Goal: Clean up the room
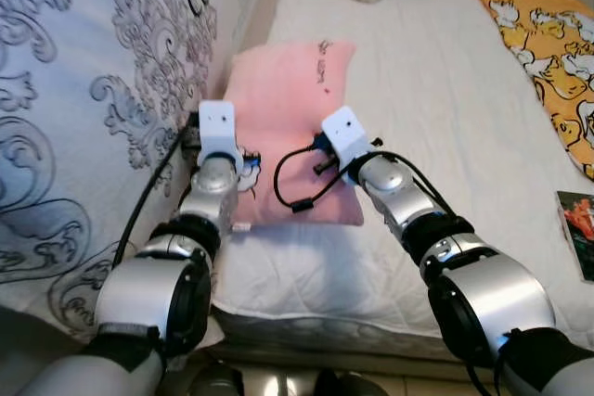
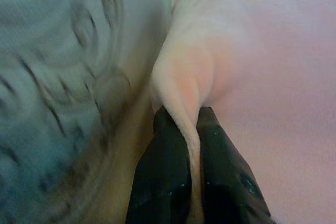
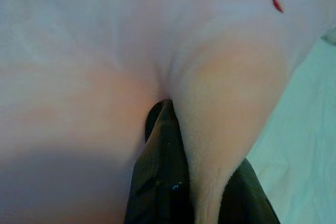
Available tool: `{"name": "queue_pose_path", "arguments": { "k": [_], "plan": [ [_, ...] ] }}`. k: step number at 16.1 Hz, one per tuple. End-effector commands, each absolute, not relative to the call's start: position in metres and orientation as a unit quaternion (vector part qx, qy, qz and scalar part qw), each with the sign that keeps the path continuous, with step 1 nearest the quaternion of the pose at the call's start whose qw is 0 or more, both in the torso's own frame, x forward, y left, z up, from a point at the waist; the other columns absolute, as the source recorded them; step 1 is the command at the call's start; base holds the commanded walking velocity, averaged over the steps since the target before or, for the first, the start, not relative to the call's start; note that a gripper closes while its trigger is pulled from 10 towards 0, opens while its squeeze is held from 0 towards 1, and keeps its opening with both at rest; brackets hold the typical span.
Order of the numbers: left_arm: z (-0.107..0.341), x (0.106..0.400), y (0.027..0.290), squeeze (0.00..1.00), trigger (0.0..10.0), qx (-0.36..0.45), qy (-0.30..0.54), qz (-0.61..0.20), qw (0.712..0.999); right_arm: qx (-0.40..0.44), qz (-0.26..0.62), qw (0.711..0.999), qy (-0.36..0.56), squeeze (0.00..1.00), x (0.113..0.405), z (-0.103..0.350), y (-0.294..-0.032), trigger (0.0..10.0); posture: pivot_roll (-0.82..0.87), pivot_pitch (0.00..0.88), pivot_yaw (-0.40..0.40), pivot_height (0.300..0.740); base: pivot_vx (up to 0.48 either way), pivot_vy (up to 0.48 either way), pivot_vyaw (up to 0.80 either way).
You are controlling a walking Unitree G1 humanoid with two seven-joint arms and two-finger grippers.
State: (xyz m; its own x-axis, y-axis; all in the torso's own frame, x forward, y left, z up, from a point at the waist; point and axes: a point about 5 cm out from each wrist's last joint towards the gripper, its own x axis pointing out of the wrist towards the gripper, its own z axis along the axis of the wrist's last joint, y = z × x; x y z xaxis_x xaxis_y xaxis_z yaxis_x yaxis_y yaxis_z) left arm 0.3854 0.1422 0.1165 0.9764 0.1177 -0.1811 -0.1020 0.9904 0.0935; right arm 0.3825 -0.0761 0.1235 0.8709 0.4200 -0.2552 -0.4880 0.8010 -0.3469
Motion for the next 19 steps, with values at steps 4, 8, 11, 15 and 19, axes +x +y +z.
{"name": "queue_pose_path", "arguments": {
  "k": [4, 8, 11, 15, 19],
  "plan": [
    [0.111, 0.382, 0.165, 0.00, 10.0, 0.104, 0.108, 0.092, 0.984, -0.231, 0.211, 0.939, 0.143, 0.00, 0.373, 0.095, -0.095, 10.0, 0.11, 0.106, -0.125, 0.740, 0.000, 0.000, 0.00],
    [0.118, 0.386, 0.148, 0.00, 10.0, 0.092, 0.091, 0.078, 0.988, -0.199, 0.169, 0.953, 0.152, 0.00, 0.376, 0.097, -0.111, 10.0, 0.12, 0.097, -0.120, 0.740, 0.000, 0.000, 0.00],
    [0.140, 0.394, 0.141, 1.00, 10.0, 0.120, 0.044, 0.072, 0.989, -0.127, 0.147, 0.970, 0.143, 1.00, 0.382, 0.107, -0.122, 10.0, 0.12, 0.057, -0.109, 0.740, 0.000, 0.000, 0.00],
    [0.131, 0.384, 0.118, 1.00, 10.0, 0.134, 0.010, 0.052, 0.990, -0.051, 0.128, 0.982, 0.131, 1.00, 0.388, 0.121, -0.149, 10.0, 0.14, 0.000, -0.099, 0.740, 0.000, 0.000, 0.00],
    [0.125, 0.366, 0.122, 1.00, 10.0, 0.117, -0.025, 0.022, 0.993, -0.021, 0.139, 0.986, 0.086, 1.00, 0.391, 0.134, -0.156, 10.0, 0.15, 0.000, -0.072, 0.740, 0.000, 0.000, 0.00]
  ]
}}
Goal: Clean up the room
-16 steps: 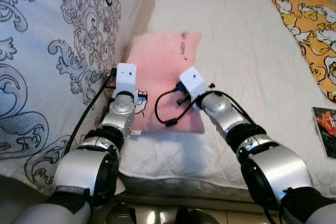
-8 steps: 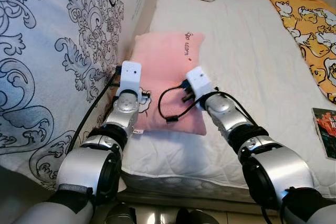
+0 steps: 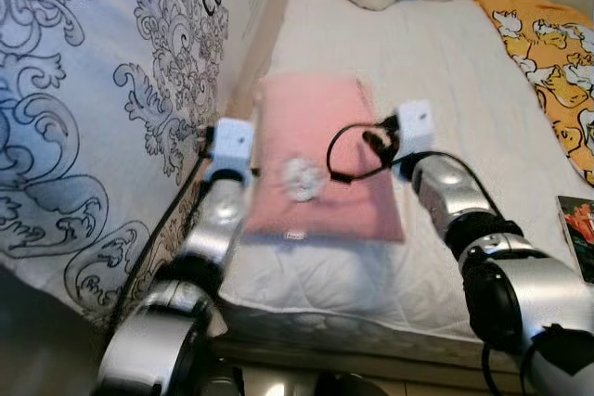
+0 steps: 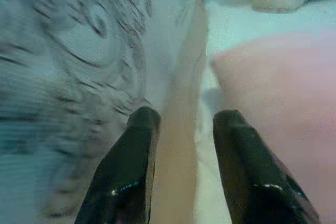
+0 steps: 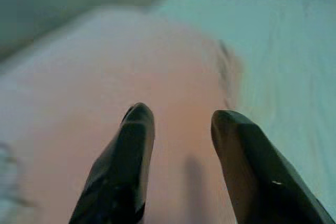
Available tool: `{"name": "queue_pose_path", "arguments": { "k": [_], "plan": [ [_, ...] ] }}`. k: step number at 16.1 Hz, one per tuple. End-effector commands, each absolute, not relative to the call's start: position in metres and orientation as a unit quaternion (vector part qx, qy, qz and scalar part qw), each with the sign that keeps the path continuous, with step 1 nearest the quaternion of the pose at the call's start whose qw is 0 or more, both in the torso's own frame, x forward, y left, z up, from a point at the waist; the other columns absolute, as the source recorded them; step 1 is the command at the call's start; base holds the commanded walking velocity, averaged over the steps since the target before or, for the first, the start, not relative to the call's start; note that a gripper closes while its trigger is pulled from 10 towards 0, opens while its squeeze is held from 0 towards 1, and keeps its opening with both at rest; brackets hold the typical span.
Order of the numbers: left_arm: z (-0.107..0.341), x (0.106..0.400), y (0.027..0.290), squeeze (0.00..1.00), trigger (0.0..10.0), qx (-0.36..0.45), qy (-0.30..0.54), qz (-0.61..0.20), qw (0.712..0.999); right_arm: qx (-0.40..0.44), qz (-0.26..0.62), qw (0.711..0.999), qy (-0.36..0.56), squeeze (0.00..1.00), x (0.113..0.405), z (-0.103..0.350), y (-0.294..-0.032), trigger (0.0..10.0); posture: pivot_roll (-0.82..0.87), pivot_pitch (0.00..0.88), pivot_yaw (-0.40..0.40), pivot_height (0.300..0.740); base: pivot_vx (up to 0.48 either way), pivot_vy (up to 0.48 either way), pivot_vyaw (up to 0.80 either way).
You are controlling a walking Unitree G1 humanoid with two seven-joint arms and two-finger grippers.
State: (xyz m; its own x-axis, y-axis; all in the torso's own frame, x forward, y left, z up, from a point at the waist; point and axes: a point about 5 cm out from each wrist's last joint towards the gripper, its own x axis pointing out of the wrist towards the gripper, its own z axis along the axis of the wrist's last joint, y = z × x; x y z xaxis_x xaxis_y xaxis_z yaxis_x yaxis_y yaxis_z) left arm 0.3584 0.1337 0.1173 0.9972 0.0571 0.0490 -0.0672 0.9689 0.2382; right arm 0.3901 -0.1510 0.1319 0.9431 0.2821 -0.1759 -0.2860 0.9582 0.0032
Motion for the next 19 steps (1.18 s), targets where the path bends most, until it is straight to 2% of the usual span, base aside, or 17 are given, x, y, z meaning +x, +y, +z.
{"name": "queue_pose_path", "arguments": {
  "k": [1, 2, 3, 4, 5, 7, 8, 9, 10, 11, 12, 14, 16, 19],
  "plan": [
    [0.128, 0.355, 0.131, 1.00, 10.0, 0.123, -0.045, 0.004, 0.991, 0.021, 0.136, 0.987, 0.077, 1.00, 0.387, 0.128, -0.157, 10.0, 0.16, 0.000, -0.058, 0.740, 0.000, 0.000, 0.00],
    [0.130, 0.351, 0.135, 1.00, 10.0, 0.117, -0.048, -0.018, 0.992, 0.035, 0.126, 0.987, 0.091, 1.00, 0.379, 0.112, -0.158, 10.0, 0.17, 0.000, -0.044, 0.740, 0.000, 0.000, 0.00],
    [0.134, 0.352, 0.136, 0.00, 10.0, 0.112, -0.047, -0.030, 0.992, 0.034, 0.108, 0.987, 0.117, 1.00, 0.370, 0.094, -0.160, 10.0, 0.17, 0.000, -0.034, 0.740, 0.000, 0.000, 0.00],
    [0.137, 0.353, 0.135, 0.00, 10.0, 0.103, -0.045, -0.037, 0.993, 0.020, 0.101, 0.986, 0.129, 1.00, 0.366, 0.087, -0.160, 10.0, 0.17, 0.000, -0.034, 0.740, 0.000, 0.000, 0.00],
    [0.148, 0.359, 0.135, 0.00, 10.0, 0.092, -0.056, -0.056, 0.993, -0.006, 0.090, 0.987, 0.133, 0.00, 0.361, 0.078, -0.159, 10.0, 0.18, 0.000, -0.038, 0.740, 0.000, 0.000, 0.00],
    [0.161, 0.356, 0.148, 0.00, 10.0, 0.117, -0.082, -0.051, 0.988, -0.013, 0.054, 0.998, 0.042, 0.00, 0.358, 0.091, -0.166, 10.0, 0.18, 0.000, -0.043, 0.740, 0.000, 0.000, 0.00],
    [0.164, 0.351, 0.152, 1.00, 10.0, 0.108, -0.087, -0.061, 0.988, -0.021, 0.017, 1.000, -0.002, 0.00, 0.352, 0.096, -0.175, 10.0, 0.18, 0.000, -0.044, 0.740, 0.000, 0.000, 0.00],
    [0.165, 0.347, 0.155, 1.00, 10.0, 0.101, -0.090, -0.068, 0.989, -0.031, -0.020, 0.999, -0.030, 0.00, 0.342, 0.097, -0.184, 10.0, 0.17, 0.000, -0.043, 0.740, 0.000, 0.000, 0.00],
    [0.164, 0.338, 0.155, 1.00, 10.0, 0.096, -0.084, -0.092, 0.988, -0.067, -0.093, 0.992, -0.051, 0.00, 0.319, 0.093, -0.202, 10.0, 0.16, 0.000, -0.042, 0.740, 0.000, 0.000, 0.00],
    [0.158, 0.334, 0.153, 1.00, 10.0, 0.097, -0.074, -0.107, 0.987, -0.093, -0.142, 0.985, -0.041, 0.00, 0.298, 0.082, -0.215, 10.0, 0.15, 0.000, -0.042, 0.740, 0.000, 0.000, 0.00],
    [0.153, 0.335, 0.152, 1.00, 10.0, 0.100, -0.065, -0.109, 0.987, -0.100, -0.152, 0.983, -0.031, 0.00, 0.289, 0.074, -0.218, 10.0, 0.14, 0.000, -0.043, 0.740, 0.000, 0.000, 0.00],
    [0.125, 0.356, 0.156, 1.00, 10.0, 0.111, 0.012, -0.097, 0.989, -0.055, -0.131, 0.990, 0.023, 0.00, 0.250, 0.035, -0.218, 10.0, 0.10, 0.000, -0.036, 0.740, 0.000, 0.000, 0.00],
    [0.121, 0.358, 0.168, 1.00, 10.0, 0.116, 0.032, -0.078, 0.990, -0.030, -0.090, 0.995, 0.032, 0.00, 0.239, 0.033, -0.204, 10.0, 0.04, 0.000, -0.001, 0.740, 0.000, 0.000, 0.00],
    [0.118, 0.352, 0.162, 1.00, 10.0, 0.115, 0.032, -0.108, 0.987, -0.046, -0.056, 0.997, 0.008, 0.00, 0.231, 0.047, -0.187, 10.0, 0.01, 0.000, 0.013, 0.740, 0.000, 0.000, 0.00]
  ]
}}
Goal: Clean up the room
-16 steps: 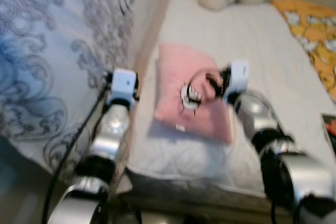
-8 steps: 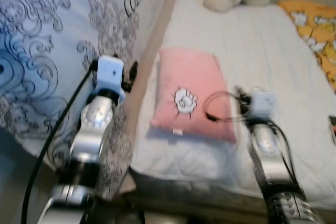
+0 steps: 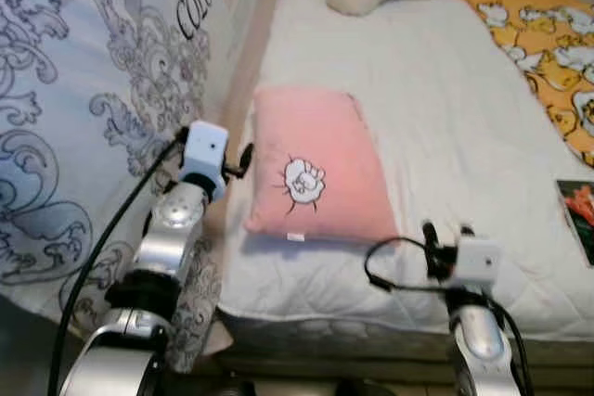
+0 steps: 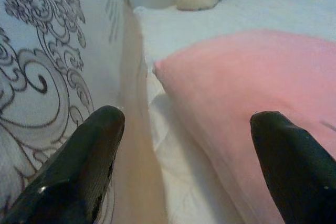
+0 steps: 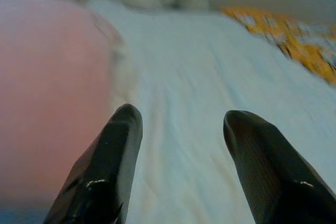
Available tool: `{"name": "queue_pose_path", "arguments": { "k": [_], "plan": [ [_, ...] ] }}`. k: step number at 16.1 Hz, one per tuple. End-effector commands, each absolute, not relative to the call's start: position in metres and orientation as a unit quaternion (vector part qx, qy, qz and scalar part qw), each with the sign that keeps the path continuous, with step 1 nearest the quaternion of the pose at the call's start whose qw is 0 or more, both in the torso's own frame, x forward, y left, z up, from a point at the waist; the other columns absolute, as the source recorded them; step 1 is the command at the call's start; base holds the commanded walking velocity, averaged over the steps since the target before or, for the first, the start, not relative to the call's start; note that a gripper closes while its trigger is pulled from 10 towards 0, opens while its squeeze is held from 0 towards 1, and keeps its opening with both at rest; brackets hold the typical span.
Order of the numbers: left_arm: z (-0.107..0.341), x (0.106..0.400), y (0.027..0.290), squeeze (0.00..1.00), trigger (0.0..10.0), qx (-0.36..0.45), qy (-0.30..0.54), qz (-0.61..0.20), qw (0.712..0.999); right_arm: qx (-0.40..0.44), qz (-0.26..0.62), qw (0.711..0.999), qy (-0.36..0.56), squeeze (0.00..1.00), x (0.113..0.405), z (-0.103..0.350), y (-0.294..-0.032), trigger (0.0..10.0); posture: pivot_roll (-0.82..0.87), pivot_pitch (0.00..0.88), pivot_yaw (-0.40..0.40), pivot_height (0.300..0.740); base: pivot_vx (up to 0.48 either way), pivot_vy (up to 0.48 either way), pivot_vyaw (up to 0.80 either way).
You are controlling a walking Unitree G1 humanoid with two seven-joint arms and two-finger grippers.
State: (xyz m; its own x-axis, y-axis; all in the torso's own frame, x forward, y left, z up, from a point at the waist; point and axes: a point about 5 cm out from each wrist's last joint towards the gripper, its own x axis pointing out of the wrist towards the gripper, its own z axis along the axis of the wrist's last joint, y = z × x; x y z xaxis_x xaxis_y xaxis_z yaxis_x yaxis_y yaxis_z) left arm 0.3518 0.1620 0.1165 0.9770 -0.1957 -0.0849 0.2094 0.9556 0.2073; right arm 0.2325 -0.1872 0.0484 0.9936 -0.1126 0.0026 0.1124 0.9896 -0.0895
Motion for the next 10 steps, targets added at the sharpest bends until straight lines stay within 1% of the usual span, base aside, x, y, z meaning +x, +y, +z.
{"name": "queue_pose_path", "arguments": {
  "k": [1, 2, 3, 5, 6, 7, 8, 9, 10],
  "plan": [
    [0.117, 0.361, 0.163, 1.00, 10.0, 0.096, 0.044, -0.097, 0.990, -0.048, -0.043, 0.998, 0.004, 0.00, 0.227, 0.049, -0.181, 10.0, -0.01, 0.000, 0.010, 0.740, 0.000, 0.000, 0.00],
    [0.120, 0.373, 0.160, 1.00, 10.0, 0.075, 0.062, -0.088, 0.991, -0.045, -0.030, 0.999, 0.009, 0.00, 0.217, 0.052, -0.176, 10.0, -0.04, 0.000, 0.008, 0.740, 0.000, 0.000, 0.00],
    [0.121, 0.376, 0.158, 1.00, 10.0, 0.066, 0.074, -0.093, 0.991, -0.043, -0.025, 0.999, 0.013, 0.00, 0.214, 0.054, -0.174, 10.0, -0.05, 0.000, 0.008, 0.740, 0.000, 0.000, 0.00],
    [0.123, 0.387, 0.141, 1.00, 10.0, 0.031, 0.133, -0.108, 0.985, -0.046, 0.002, 0.999, 0.021, 0.00, 0.204, 0.060, -0.167, 10.0, -0.10, 0.000, 0.002, 0.740, 0.000, 0.000, 0.00],
    [0.124, 0.388, 0.139, 1.00, 10.0, 0.021, 0.139, -0.106, 0.984, -0.045, 0.008, 0.999, 0.021, 0.00, 0.202, 0.062, -0.165, 10.0, -0.10, 0.000, 0.002, 0.740, 0.000, 0.000, 0.00],
    [0.124, 0.390, 0.134, 1.00, 10.0, 0.000, 0.158, -0.104, 0.982, -0.047, 0.041, 0.998, 0.017, 0.00, 0.194, 0.066, -0.157, 10.0, -0.13, 0.000, 0.004, 0.740, 0.000, 0.000, 0.00],
    [0.125, 0.392, 0.130, 1.00, 10.0, -0.032, 0.168, -0.100, 0.980, -0.054, 0.064, 0.996, 0.026, 0.00, 0.179, 0.066, -0.153, 10.0, -0.14, 0.000, 0.006, 0.740, 0.000, 0.000, 0.00],
    [0.126, 0.393, 0.127, 1.00, 10.0, -0.055, 0.174, -0.093, 0.979, -0.049, 0.054, 0.996, 0.056, 0.00, 0.163, 0.060, -0.157, 10.0, -0.16, 0.000, 0.015, 0.740, 0.000, 0.000, 0.00],
    [0.125, 0.393, 0.125, 0.22, 10.0, -0.078, 0.181, -0.086, 0.976, -0.043, 0.040, 0.995, 0.080, 0.00, 0.151, 0.056, -0.161, 10.0, -0.18, 0.013, 0.023, 0.740, 0.000, 0.000, 0.00]
  ]
}}
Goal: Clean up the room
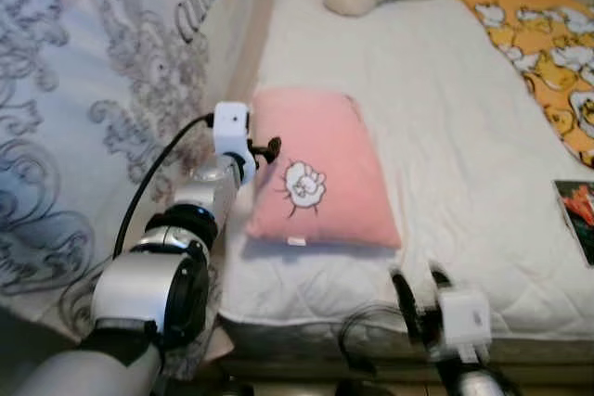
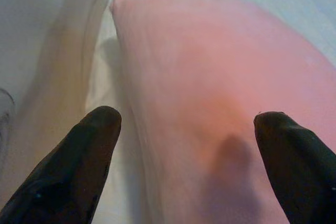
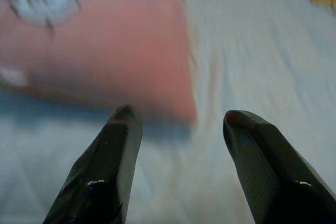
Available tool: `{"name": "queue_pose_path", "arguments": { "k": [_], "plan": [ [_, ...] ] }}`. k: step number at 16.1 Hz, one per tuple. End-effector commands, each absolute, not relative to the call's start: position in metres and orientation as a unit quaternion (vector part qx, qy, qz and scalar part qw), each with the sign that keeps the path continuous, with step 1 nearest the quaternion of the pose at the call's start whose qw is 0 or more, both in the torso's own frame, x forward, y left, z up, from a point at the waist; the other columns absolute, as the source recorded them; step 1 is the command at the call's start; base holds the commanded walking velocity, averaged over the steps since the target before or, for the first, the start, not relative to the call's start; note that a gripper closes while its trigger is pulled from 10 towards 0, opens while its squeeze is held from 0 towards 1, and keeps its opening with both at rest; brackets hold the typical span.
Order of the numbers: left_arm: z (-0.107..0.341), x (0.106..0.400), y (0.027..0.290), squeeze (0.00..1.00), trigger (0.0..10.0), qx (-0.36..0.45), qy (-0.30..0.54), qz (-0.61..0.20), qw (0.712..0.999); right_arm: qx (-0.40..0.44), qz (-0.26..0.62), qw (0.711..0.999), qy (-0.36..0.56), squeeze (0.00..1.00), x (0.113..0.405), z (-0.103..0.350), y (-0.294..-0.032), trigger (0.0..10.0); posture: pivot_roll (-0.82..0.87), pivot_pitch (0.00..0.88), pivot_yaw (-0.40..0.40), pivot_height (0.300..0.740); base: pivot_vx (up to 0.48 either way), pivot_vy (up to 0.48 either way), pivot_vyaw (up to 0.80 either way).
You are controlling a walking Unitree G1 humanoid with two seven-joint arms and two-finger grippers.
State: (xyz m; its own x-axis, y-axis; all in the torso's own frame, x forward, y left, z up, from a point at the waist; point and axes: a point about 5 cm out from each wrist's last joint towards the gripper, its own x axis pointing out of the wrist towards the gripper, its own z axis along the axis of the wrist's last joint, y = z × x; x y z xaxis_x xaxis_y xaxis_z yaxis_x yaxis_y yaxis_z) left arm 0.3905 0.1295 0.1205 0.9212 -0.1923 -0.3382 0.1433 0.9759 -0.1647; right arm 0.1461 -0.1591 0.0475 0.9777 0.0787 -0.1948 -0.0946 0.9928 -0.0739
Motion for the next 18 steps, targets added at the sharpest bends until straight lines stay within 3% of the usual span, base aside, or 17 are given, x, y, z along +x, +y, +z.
{"name": "queue_pose_path", "arguments": {
  "k": [1, 9, 10, 13, 18],
  "plan": [
    [0.124, 0.392, 0.124, 0.00, 10.0, -0.085, 0.184, -0.085, 0.976, -0.039, 0.036, 0.995, 0.085, 0.00, 0.149, 0.056, -0.161, 10.0, -0.18, 0.021, 0.025, 0.740, 0.000, 0.000, 0.00],
    [0.081, 0.370, 0.111, 0.00, 9.8, -0.075, 0.282, -0.065, 0.954, -0.029, 0.052, 0.990, 0.127, 0.00, 0.136, 0.061, -0.155, 10.0, -0.22, 0.076, 0.022, 0.740, 0.000, 0.000, 0.00],
    [0.079, 0.369, 0.113, 0.00, 0.0, -0.087, 0.284, -0.055, 0.953, -0.027, 0.051, 0.990, 0.130, 0.00, 0.137, 0.061, -0.156, 10.0, -0.22, 0.076, 0.022, 0.740, 0.000, 0.000, 0.00],
    [0.083, 0.372, 0.121, 0.00, 0.0, -0.137, 0.278, -0.034, 0.950, -0.017, 0.065, 0.988, 0.141, 0.00, 0.138, 0.061, -0.155, 10.0, -0.22, 0.076, 0.019, 0.740, 0.000, 0.000, 0.00],
    [0.092, 0.377, 0.115, 0.00, 0.0, -0.153, 0.255, -0.064, 0.953, 0.001, 0.082, 0.987, 0.137, 0.00, 0.145, 0.063, -0.152, 10.0, -0.19, 0.074, 0.006, 0.740, 0.000, 0.000, 0.00]
  ]
}}
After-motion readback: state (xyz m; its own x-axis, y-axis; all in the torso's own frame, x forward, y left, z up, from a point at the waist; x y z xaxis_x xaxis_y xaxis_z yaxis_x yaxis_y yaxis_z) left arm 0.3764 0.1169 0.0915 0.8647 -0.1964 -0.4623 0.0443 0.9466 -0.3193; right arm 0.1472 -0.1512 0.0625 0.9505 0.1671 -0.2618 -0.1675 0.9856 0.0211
